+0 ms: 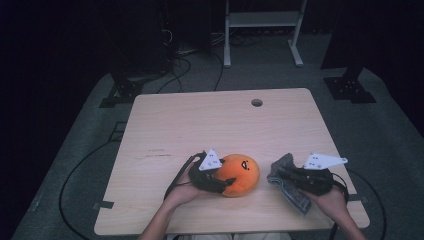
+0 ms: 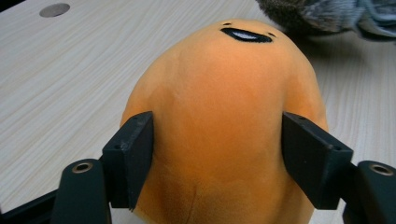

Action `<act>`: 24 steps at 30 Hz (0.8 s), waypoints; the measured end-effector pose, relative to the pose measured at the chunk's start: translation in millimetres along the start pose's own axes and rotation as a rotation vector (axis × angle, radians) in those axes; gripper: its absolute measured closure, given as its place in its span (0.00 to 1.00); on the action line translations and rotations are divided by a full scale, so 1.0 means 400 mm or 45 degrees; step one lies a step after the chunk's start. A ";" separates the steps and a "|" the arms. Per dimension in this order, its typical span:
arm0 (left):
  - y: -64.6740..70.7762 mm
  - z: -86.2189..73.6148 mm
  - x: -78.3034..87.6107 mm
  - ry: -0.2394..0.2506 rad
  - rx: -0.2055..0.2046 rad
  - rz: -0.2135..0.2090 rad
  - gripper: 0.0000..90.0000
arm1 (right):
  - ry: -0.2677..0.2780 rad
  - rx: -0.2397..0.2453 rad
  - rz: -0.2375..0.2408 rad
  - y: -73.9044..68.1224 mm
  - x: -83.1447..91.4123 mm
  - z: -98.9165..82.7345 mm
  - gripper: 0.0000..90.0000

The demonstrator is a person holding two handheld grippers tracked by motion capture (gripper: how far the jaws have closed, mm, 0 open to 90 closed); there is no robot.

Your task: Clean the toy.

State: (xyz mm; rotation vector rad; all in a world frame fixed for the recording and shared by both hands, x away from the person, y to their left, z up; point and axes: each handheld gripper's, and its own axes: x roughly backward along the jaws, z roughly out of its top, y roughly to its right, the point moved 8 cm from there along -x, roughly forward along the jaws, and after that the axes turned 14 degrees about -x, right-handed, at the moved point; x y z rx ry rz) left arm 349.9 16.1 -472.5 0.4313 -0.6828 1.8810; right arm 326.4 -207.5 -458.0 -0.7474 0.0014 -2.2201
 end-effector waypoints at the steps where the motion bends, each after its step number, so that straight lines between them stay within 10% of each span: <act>1: 0.000 0.000 0.000 0.000 0.000 0.000 0.33 | 0.000 0.000 0.000 0.000 0.000 0.000 0.89; 12: -0.011 -0.004 -0.012 0.013 0.039 -0.011 0.35 | 0.015 0.124 0.129 -0.115 -0.095 0.048 0.89; 18: -0.003 -0.007 -0.020 -0.004 0.013 -0.019 0.37 | 0.013 0.212 0.062 -0.138 -0.144 0.059 0.71; 24: -0.003 -0.008 -0.022 0.002 0.009 -0.010 0.37 | 0.018 0.252 -0.005 -0.136 -0.157 0.050 0.83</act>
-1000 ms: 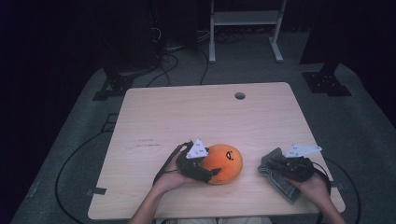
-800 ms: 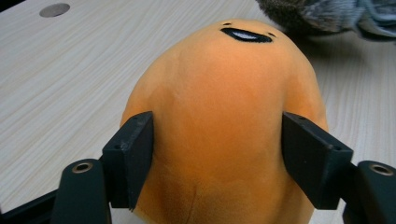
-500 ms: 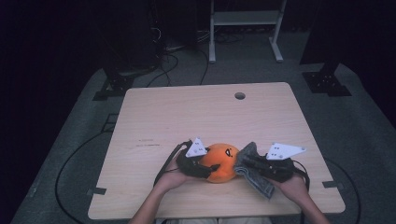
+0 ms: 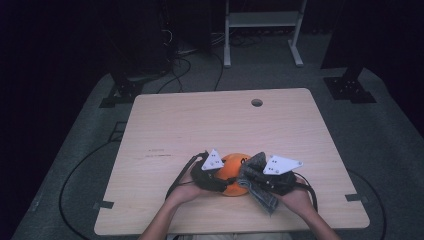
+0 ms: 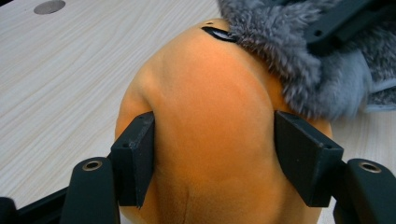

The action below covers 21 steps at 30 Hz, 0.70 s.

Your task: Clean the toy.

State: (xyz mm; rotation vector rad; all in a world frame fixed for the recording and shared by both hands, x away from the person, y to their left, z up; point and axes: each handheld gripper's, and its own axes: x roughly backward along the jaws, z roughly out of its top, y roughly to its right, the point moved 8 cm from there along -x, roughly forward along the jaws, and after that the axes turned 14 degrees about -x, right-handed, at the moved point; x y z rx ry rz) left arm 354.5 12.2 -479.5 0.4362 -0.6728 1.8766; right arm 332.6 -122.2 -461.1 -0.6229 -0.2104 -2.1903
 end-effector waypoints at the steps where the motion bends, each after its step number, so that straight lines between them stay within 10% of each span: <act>1: -0.004 -0.001 0.001 -0.001 0.001 0.005 0.37 | -0.006 0.000 -0.001 0.004 0.000 -0.003 0.85; 13: -0.027 -0.007 -0.002 0.011 0.101 0.016 0.31 | -0.055 -0.106 -0.085 0.092 0.036 -0.068 0.87; 18: -0.033 -0.007 -0.009 0.011 0.149 0.042 0.30 | 0.013 0.009 0.075 -0.010 0.040 -0.028 0.88; 21: -0.029 -0.007 -0.006 0.003 0.130 0.036 0.31 | -0.020 0.089 0.056 -0.038 0.017 -0.023 0.88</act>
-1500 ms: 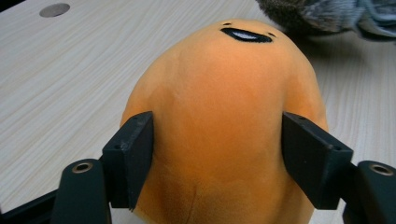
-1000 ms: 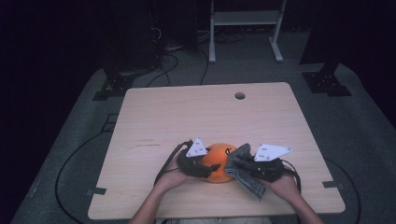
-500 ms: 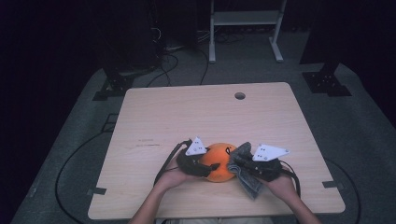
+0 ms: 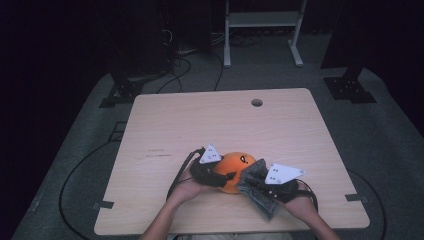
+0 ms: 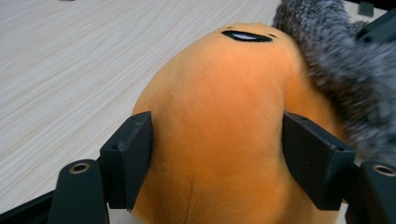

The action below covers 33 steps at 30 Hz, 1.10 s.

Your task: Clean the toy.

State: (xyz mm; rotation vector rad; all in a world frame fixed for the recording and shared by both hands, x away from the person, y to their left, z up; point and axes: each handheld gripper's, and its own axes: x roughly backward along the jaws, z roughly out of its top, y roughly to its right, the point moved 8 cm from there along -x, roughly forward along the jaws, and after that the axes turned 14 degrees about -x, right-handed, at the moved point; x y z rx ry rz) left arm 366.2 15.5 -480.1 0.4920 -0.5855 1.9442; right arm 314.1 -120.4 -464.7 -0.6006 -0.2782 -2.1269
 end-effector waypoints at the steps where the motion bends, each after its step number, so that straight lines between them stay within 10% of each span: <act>1: 0.001 -0.002 0.003 0.002 -0.003 -0.005 0.32 | 0.001 -0.017 0.006 0.005 -0.002 0.000 0.88; 9: 0.029 -0.001 0.010 -0.008 -0.079 -0.056 0.34 | 0.004 -0.176 -0.127 0.127 0.025 -0.017 0.88; 14: 0.042 0.004 0.031 -0.025 -0.130 -0.135 0.28 | 0.085 -0.226 -0.008 0.104 0.028 0.015 0.88; 19: 0.032 0.047 0.056 0.127 -0.074 -0.140 0.23 | 0.057 -0.176 0.021 0.076 0.019 0.008 0.88; 27: 0.037 0.019 0.024 0.040 -0.067 -0.129 0.32 | 0.034 -0.226 0.058 0.076 0.023 -0.010 0.88; 31: 0.056 0.019 0.022 0.028 -0.105 -0.158 0.34 | 0.002 -0.268 -0.046 0.127 0.030 -0.020 0.88; 33: 0.070 0.022 0.023 0.020 -0.140 -0.184 0.34 | 0.085 -0.257 0.050 0.090 0.039 0.026 0.88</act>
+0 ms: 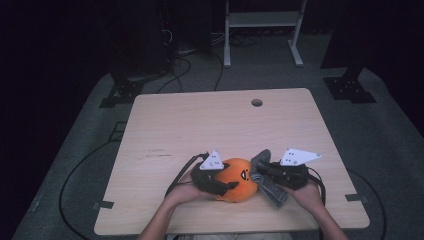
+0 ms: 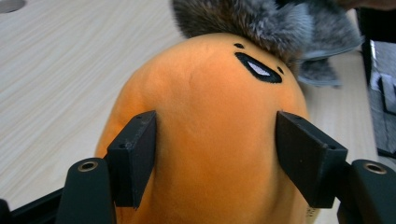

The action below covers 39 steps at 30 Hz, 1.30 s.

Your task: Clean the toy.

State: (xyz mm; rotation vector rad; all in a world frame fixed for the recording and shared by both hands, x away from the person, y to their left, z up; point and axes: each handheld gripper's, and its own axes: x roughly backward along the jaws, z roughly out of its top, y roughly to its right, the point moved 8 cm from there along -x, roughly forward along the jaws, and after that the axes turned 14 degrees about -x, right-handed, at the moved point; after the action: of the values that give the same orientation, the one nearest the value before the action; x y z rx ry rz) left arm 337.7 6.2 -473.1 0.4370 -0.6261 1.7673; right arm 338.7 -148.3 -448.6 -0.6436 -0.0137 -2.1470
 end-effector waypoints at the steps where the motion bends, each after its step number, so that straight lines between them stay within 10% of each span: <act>1: 0.000 0.000 0.000 0.000 0.000 0.000 0.34 | 0.000 0.000 0.000 0.000 0.000 0.000 0.88; 6: -0.009 0.024 0.032 0.032 -0.024 0.002 0.23 | -0.051 0.089 0.023 -0.051 -0.026 -0.006 0.88; 17: 0.005 0.002 0.005 -0.065 -0.065 0.020 0.27 | -0.112 -0.077 -0.019 0.040 0.002 -0.066 0.88; 26: 0.027 -0.004 0.005 -0.098 -0.139 -0.012 0.27 | -0.050 0.021 0.069 -0.045 -0.020 0.001 0.88; 34: 0.028 0.000 0.003 -0.066 -0.143 -0.005 0.27 | -0.094 -0.104 -0.007 0.050 -0.004 -0.042 0.88; 39: 0.043 0.007 -0.001 -0.063 -0.196 -0.026 0.27 | -0.025 -0.075 0.086 0.000 0.001 0.016 0.88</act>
State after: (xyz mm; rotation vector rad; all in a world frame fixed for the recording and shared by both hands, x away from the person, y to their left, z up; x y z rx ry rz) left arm 321.3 0.6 -474.2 0.3800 -0.7841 1.6795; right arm 341.2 -146.9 -442.9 -0.6900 0.0605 -2.0822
